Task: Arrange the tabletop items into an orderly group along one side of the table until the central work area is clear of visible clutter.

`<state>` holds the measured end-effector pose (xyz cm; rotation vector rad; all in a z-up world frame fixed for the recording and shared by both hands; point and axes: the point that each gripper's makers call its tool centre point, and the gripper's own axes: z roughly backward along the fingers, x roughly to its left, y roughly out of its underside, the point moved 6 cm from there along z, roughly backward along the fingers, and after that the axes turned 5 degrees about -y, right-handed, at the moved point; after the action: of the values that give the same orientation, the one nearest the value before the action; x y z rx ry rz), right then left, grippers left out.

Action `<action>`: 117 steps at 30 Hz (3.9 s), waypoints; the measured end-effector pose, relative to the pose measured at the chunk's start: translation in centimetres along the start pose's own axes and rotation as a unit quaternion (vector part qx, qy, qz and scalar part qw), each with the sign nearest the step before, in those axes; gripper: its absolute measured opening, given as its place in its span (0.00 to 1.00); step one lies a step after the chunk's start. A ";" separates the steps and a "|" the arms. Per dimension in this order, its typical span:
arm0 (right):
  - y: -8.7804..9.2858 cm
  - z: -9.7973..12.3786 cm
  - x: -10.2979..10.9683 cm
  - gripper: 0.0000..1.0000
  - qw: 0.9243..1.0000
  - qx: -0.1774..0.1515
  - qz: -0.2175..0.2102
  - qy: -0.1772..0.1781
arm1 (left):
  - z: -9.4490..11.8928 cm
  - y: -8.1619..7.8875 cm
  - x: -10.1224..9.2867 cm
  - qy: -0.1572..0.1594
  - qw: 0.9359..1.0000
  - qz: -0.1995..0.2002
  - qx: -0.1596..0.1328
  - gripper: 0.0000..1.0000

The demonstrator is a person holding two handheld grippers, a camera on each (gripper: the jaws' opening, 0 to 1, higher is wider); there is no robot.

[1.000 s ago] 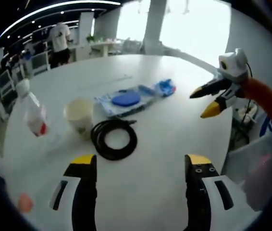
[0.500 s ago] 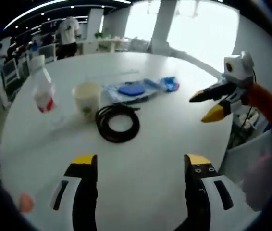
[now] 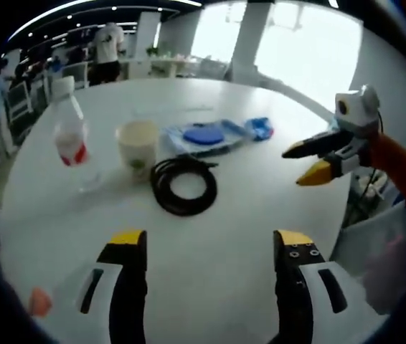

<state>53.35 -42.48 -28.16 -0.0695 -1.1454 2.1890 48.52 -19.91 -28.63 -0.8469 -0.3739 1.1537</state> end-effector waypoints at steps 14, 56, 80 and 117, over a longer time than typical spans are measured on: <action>-3.3 -3.7 -0.7 0.53 1.000 0.002 0.008 -0.003 | -2.8 -1.5 2.7 -0.024 0.999 0.027 0.008 0.67; -4.4 -13.0 -4.2 0.38 0.998 0.056 0.009 0.034 | -10.7 -1.5 3.6 -0.057 0.996 0.060 0.035 0.41; -3.5 -13.9 -4.0 0.16 0.995 0.089 0.014 0.045 | -10.8 -1.5 4.0 -0.067 0.996 0.044 0.041 0.22; -1.6 -6.4 -4.1 0.12 0.997 0.050 -0.030 0.058 | -9.3 -3.5 -1.6 -0.043 0.999 -0.009 0.027 0.07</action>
<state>59.57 -39.61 -31.91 -0.1151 -0.9619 2.1552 56.27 -25.48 -31.73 -0.7480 -0.4188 1.1814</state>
